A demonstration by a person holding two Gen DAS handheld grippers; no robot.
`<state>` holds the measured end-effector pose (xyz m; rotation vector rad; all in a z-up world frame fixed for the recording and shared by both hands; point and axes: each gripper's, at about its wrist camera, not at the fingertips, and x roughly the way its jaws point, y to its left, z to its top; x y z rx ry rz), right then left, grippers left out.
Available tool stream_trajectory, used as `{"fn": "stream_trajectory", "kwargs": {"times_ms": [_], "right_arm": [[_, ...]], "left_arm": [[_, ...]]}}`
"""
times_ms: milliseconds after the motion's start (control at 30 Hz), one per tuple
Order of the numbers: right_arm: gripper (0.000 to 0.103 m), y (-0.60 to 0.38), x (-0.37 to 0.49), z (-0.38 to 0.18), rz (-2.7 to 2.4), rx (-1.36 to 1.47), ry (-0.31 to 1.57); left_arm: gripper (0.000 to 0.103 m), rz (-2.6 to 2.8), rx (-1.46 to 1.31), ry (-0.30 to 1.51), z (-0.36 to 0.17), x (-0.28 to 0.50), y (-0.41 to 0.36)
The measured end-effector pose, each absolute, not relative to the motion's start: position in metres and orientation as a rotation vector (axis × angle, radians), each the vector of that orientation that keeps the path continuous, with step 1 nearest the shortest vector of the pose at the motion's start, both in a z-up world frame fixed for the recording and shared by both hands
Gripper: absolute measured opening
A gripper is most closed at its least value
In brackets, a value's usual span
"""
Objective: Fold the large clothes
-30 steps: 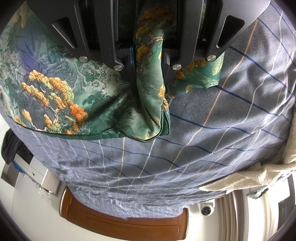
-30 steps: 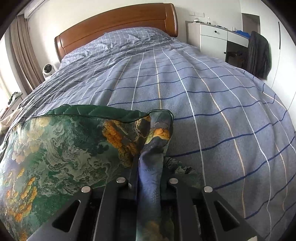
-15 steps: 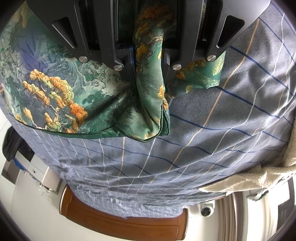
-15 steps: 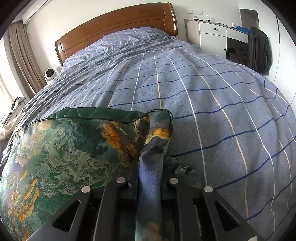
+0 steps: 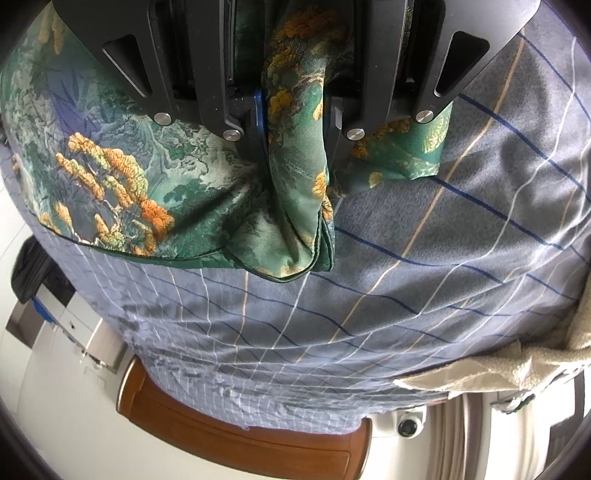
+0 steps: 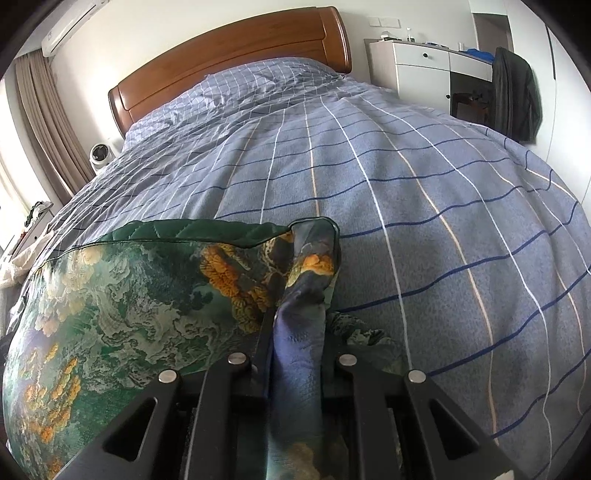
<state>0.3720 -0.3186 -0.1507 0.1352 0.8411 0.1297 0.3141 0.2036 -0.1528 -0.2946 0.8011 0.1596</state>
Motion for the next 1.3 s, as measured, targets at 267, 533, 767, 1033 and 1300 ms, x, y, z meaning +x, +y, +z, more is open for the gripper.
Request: {"fn": "stream_trajectory", "kwargs": {"times_ms": [267, 533, 767, 1033, 1300], "right_arm": [[0.023, -0.325, 0.369, -0.145, 0.142, 0.183, 0.85], [0.073, -0.363, 0.343, -0.072, 0.014, 0.148, 0.781], [0.073, -0.317, 0.277, -0.054, 0.36, 0.052, 0.807], [0.073, -0.302, 0.238, -0.092, 0.211, -0.06, 0.882], [0.073, -0.307, 0.153, -0.072, 0.388, 0.159, 0.821]], "left_arm": [[0.065, 0.184, -0.294, 0.867, -0.14, 0.312, 0.206], [0.091, 0.167, -0.267, 0.836, -0.093, 0.254, 0.222], [0.092, 0.093, -0.222, 0.785, -0.064, 0.226, 0.181], [0.095, -0.115, -0.121, 0.824, -0.044, 0.268, 0.082], [0.095, -0.142, -0.025, 1.03, -0.092, 0.362, 0.011]]}}
